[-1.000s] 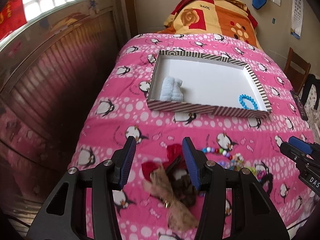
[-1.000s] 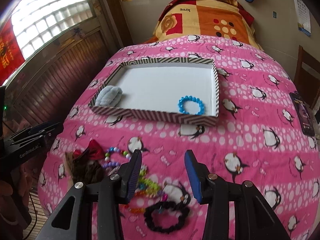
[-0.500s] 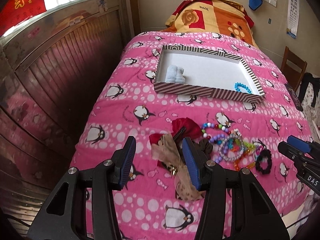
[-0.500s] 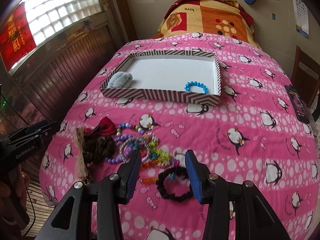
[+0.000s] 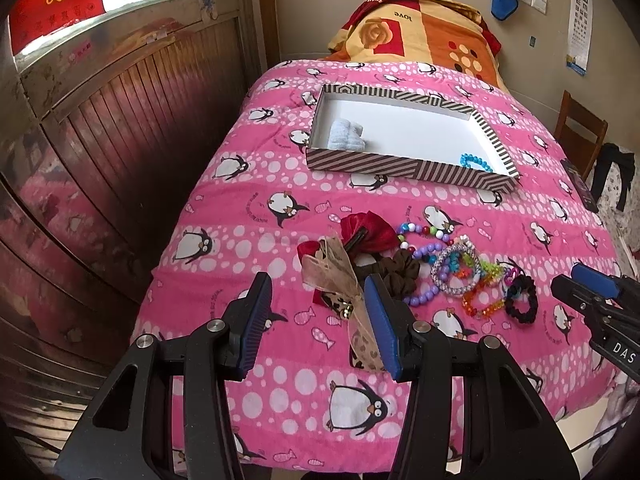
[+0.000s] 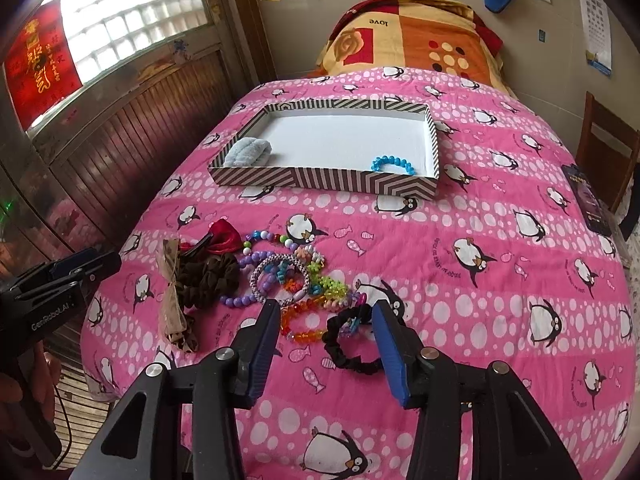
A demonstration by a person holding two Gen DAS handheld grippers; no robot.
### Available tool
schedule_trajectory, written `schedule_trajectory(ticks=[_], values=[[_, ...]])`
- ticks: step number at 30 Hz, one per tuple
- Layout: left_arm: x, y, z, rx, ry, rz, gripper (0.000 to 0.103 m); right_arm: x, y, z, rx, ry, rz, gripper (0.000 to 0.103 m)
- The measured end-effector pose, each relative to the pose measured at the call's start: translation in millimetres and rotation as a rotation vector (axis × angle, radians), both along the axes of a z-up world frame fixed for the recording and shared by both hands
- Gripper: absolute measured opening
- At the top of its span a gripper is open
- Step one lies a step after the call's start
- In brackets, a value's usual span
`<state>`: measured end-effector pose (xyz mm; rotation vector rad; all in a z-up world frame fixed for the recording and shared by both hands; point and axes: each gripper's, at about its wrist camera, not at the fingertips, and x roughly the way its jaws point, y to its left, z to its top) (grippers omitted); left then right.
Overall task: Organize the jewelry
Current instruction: 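Return both tools to the pile, approaching the tan bow and black scrunchie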
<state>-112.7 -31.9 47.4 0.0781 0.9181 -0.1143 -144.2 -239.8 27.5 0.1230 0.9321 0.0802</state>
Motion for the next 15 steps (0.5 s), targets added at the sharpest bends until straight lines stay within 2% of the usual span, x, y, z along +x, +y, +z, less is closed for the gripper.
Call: schedule_trajectory(ticks=[11, 15], values=[[-3.6, -0.8, -5.2, -0.005, 0.019, -0.003, 0.048, -4.3, -0.3, -5.9, -0.001, 0.017, -0.003, 0.049], [-0.4, 6.3, -8.1, -0.056, 0.053, -0.002, 0.048, -5.5, -4.2, -7.9, -0.002, 0.024, -0.013, 0.050]])
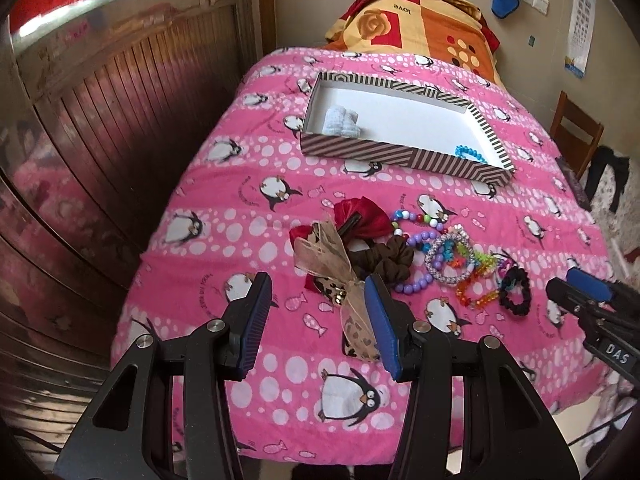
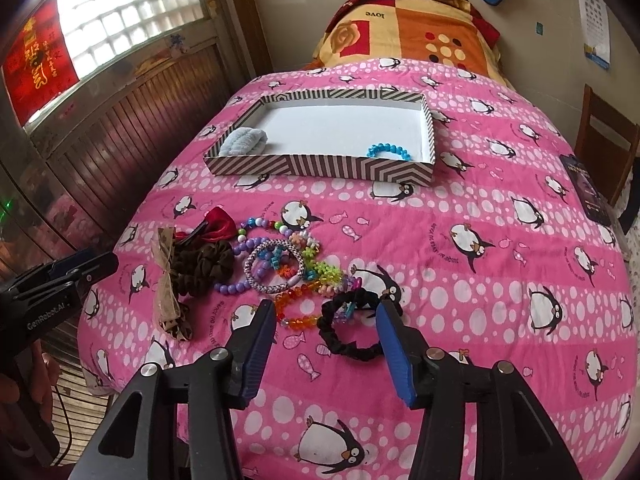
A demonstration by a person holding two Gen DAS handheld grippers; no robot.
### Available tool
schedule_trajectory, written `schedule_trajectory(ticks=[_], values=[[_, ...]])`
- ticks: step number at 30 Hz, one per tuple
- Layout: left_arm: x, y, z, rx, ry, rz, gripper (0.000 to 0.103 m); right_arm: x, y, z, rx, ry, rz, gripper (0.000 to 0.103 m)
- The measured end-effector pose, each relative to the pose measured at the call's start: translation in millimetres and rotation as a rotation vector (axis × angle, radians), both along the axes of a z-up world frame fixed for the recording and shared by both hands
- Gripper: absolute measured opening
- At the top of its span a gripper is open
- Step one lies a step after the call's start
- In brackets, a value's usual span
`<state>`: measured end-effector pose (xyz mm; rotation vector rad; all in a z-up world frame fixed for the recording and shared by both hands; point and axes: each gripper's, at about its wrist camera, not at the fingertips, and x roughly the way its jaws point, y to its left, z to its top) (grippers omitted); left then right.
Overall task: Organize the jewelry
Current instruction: 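Return both tools to the pile, approaching the tan bow and black scrunchie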
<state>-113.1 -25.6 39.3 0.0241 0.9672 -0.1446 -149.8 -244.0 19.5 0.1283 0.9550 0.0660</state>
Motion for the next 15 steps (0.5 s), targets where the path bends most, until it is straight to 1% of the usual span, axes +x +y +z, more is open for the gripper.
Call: schedule_trajectory(ticks=[3, 7, 11, 13, 15], values=[[3.2, 12.8, -4.3, -0.054, 0.038, 0.013, 0.048, -1.5, -5.3, -3.0, -0.002, 0.008, -0.010, 0.050], [8.1, 30.6, -14.9, -0.134, 0.104, 0.035, 0.056, -4.3, -14.7, -13.7, 0.002, 0.040, -0.027, 0.051], [11.4, 38.7, -21.7, -0.204, 0.154, 0.050, 0.058, -5.9, -20.1, -25.3, 0.006, 0.071, -0.029, 0.051], [12.3, 39.9, -22.4, -0.230, 0.167, 0.055, 0.060, -6.1, -22.2, -29.9, 0.009, 0.083, -0.032, 0.051], [12.8, 38.6, -22.0, -0.232, 0.167, 0.053, 0.061, -5.4, -24.7, -34.5, 0.008, 0.096, -0.036, 0.051]])
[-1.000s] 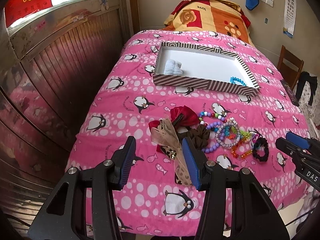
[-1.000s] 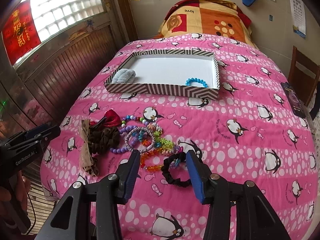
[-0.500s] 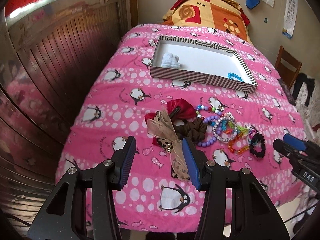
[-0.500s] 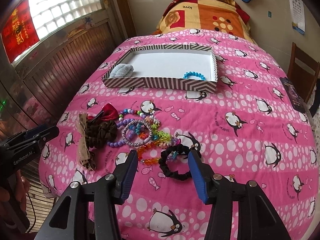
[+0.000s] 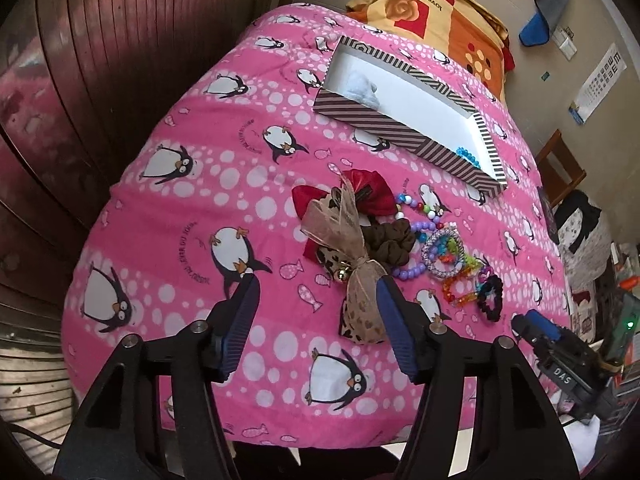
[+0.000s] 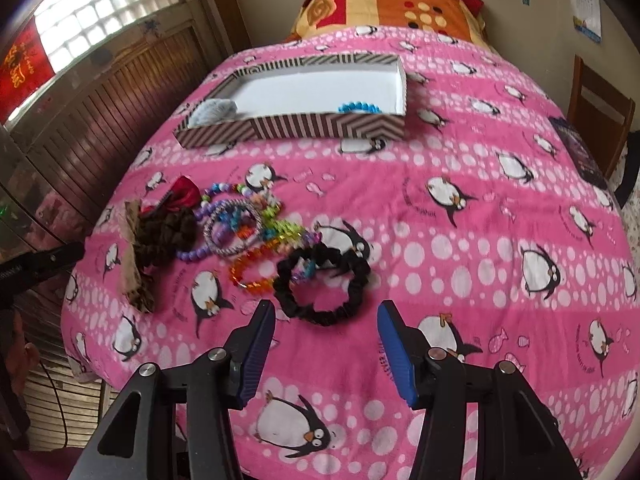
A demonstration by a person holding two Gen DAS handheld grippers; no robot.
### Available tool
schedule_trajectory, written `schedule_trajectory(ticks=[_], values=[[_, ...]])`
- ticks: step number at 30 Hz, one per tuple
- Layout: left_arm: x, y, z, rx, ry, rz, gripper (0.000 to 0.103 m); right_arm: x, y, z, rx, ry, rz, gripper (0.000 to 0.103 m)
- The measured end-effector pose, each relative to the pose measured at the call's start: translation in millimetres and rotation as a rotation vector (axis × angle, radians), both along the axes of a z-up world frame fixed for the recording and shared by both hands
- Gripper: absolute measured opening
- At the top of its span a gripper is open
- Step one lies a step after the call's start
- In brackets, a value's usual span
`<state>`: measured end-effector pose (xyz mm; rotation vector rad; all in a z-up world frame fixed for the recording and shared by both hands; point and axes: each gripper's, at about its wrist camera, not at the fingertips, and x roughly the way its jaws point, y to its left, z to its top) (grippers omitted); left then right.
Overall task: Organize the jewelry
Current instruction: 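Return both tools to the pile, approaching the tan bow and black scrunchie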
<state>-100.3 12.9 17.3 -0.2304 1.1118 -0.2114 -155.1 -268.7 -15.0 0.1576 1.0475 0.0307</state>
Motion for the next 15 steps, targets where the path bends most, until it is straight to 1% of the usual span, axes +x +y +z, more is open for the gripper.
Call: schedule_trajectory(ticks=[5, 8, 15], values=[[1.6, -12.1, -0.6, 0.011, 0.003, -0.021, 0.061, 5.7, -5.0, -3.9, 0.001, -0.001, -0.010, 0.051], [5.1, -19.5, -4.7, 0.016, 0.014, -0.029, 0.061, 11.2, -8.7, -7.8, -0.029, -0.008, -0.021, 0.051], [12.5, -30.2, -14.4, 0.021, 0.041, -0.034, 0.061, 20.1, -15.5, -25.6, -0.035, 0.032, -0.024, 0.051]])
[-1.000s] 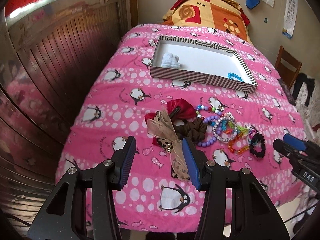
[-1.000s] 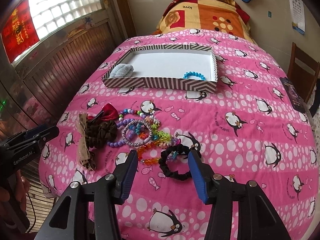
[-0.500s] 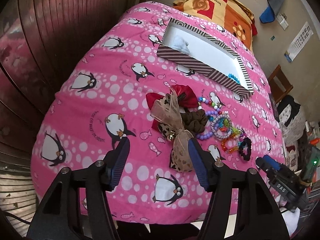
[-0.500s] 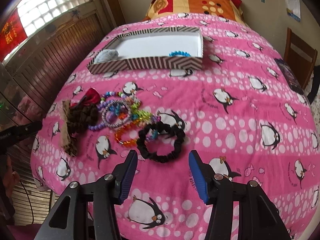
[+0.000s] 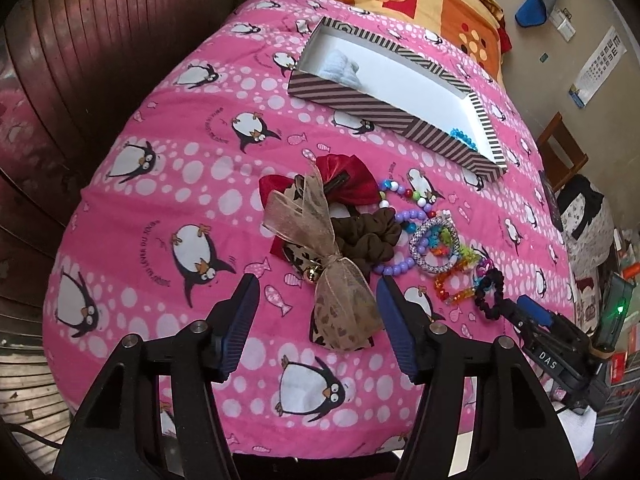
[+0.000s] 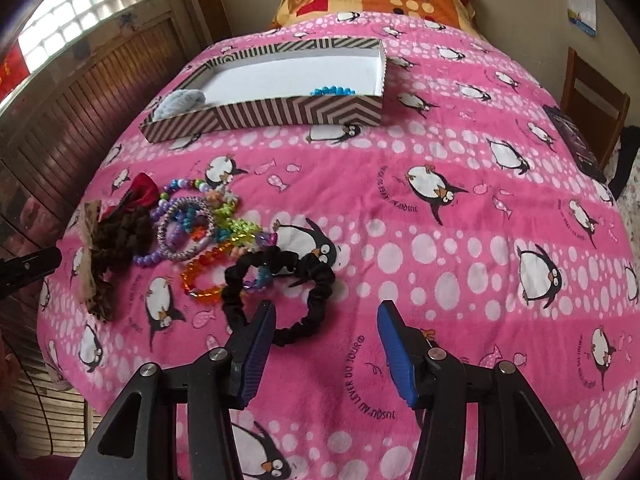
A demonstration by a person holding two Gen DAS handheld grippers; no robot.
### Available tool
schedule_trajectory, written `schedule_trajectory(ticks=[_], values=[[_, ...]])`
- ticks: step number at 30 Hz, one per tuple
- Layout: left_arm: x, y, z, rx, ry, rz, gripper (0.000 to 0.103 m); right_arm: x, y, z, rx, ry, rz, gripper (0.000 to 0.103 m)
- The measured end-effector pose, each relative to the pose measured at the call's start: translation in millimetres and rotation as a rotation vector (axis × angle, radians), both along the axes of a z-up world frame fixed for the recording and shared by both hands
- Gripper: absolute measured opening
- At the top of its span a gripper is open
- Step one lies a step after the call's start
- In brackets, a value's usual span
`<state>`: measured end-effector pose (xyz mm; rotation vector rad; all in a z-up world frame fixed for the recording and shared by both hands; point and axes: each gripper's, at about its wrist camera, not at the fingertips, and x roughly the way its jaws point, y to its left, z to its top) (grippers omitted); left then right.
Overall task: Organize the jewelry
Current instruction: 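Return both tools to the pile, approaching the tan bow and black scrunchie, then grasp the tan ribbon bow and brown scrunchie with left tool while right grasps black scrunchie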
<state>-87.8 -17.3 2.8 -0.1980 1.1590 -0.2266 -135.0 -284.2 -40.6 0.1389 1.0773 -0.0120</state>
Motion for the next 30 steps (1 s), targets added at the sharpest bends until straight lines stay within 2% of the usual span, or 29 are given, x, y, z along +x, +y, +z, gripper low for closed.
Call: schedule_trajectory(ticks=[7, 10, 23, 30], values=[[9.3, -5.8, -10.2, -0.004, 0.024, 0.008, 0.061, 7.4, -0.2, -10.8, -0.022, 0.017, 0.015, 0.050], [11.5, -9.0, -13.7, 0.000, 0.035, -0.001, 0.061, 8.3, -3.7, -16.3, -0.021, 0.026, 0.010, 0.045], [22.9, -34.4, -22.5, 0.048, 0.061, -0.052, 0.061, 3.2, -4.2, -19.1, -0.020, -0.016, 0.020, 0.044], [28.8, -38.1, -31.6, 0.043, 0.088, -0.058, 0.061, 2.6, -5.3, -19.9, -0.012, -0.017, 0.023, 0.035]])
